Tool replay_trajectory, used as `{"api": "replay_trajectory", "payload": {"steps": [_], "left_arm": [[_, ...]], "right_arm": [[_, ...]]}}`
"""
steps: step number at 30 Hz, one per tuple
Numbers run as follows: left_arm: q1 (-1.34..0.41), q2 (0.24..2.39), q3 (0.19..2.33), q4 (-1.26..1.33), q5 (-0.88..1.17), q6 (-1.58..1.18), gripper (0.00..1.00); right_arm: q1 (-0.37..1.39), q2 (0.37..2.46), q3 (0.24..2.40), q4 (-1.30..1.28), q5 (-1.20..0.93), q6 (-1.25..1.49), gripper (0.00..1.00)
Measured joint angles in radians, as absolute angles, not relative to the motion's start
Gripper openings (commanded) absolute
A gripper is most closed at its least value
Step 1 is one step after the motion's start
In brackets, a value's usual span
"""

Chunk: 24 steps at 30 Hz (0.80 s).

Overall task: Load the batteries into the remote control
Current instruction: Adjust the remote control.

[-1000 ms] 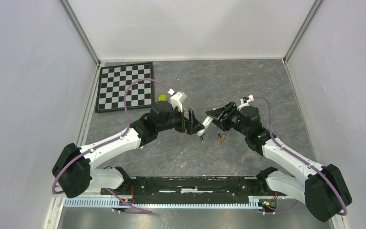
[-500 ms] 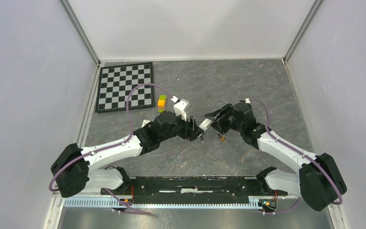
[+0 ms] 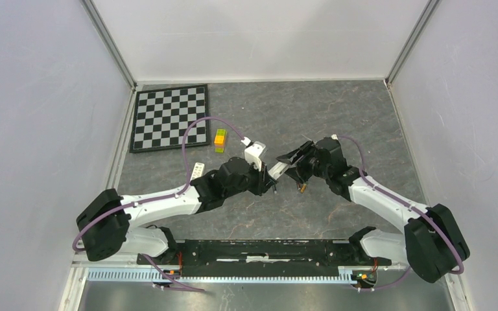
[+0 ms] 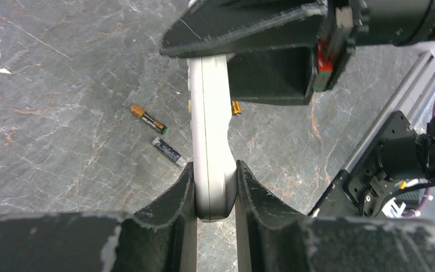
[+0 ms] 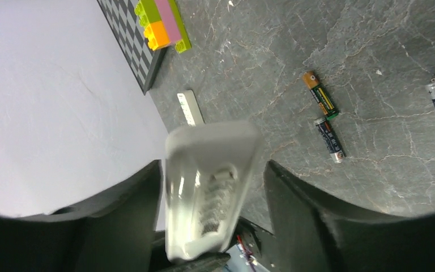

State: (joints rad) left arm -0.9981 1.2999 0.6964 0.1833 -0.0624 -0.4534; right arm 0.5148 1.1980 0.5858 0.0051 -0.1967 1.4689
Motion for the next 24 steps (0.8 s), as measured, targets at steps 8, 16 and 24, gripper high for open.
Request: {"api": "replay_trajectory", "payload": {"steps": [8,16,24], "left_arm": [[-0.968,1.297,0.717,0.119,-0.038,-0.455,0.02],[-0.813,1.288,0.773,0.011,0.226,-0.506,0.02],[-0.782,1.389,0.871,-0.117,0.424,-0.636,0.02]], "right_arm": [[0.479,1.156,0.548,0.121,-0.286,1.220,0.98],[0.389,1.069,0.490,0.184,-0.434,0.877,0.74],[0.393,0.962,0.509,0.093,-0.493,0.600,0.58]]}}
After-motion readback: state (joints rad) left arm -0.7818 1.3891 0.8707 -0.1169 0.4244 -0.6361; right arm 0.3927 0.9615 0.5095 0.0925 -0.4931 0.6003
